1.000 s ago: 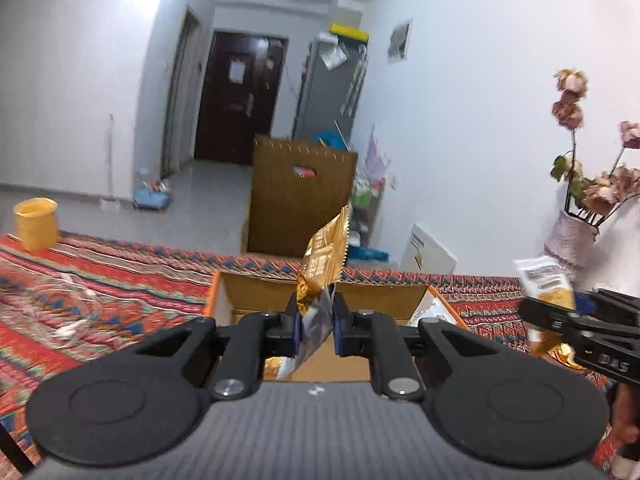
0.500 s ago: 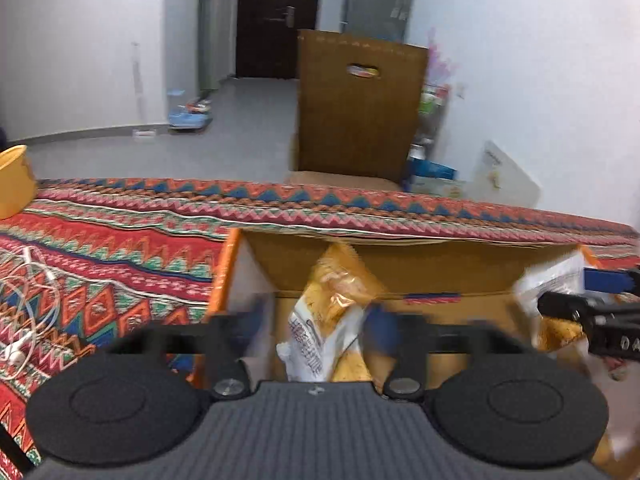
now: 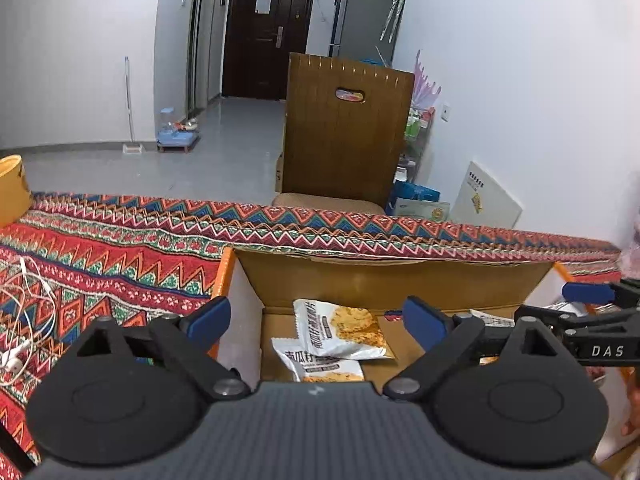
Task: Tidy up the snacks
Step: 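Move both grippers back to the snack pile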
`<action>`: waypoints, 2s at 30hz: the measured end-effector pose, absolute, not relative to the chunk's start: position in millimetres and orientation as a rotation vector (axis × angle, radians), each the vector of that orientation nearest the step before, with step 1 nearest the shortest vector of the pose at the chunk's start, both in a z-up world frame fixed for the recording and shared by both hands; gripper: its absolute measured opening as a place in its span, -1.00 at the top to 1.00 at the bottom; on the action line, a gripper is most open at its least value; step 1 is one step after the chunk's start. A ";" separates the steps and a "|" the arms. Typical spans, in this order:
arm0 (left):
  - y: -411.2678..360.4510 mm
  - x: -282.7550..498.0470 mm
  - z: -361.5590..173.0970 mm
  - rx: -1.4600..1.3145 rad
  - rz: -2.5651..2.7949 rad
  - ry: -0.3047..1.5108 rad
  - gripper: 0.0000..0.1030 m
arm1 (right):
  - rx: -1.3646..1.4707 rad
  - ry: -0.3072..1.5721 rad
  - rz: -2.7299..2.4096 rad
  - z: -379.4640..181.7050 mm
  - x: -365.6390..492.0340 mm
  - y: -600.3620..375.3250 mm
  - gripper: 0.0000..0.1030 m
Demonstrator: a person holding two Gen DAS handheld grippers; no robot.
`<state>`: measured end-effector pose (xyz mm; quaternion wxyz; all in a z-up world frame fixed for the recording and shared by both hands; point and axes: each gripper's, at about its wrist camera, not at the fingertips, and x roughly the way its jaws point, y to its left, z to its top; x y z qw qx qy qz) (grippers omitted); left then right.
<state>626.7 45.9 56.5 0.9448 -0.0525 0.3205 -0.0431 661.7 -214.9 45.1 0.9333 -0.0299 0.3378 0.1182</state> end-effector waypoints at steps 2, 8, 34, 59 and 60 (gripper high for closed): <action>50.6 621.4 65.5 -0.119 -0.080 0.654 -0.84 | -0.054 0.692 0.249 51.7 656.4 -217.1 -0.65; 51.5 591.1 106.0 -0.081 -0.069 0.600 -0.89 | -0.069 0.651 0.243 87.1 628.3 -225.1 -0.66; 36.5 207.4 188.7 -0.015 -0.092 0.157 -1.00 | -0.030 0.225 0.291 175.6 267.3 -299.6 -1.00; 24.1 122.8 21.4 -0.029 -0.007 0.555 -1.00 | -0.055 0.447 0.174 3.1 129.9 -279.2 -1.00; 24.3 125.3 21.9 -0.028 -0.010 0.557 -1.00 | -0.059 0.446 0.176 3.3 131.4 -277.3 -1.00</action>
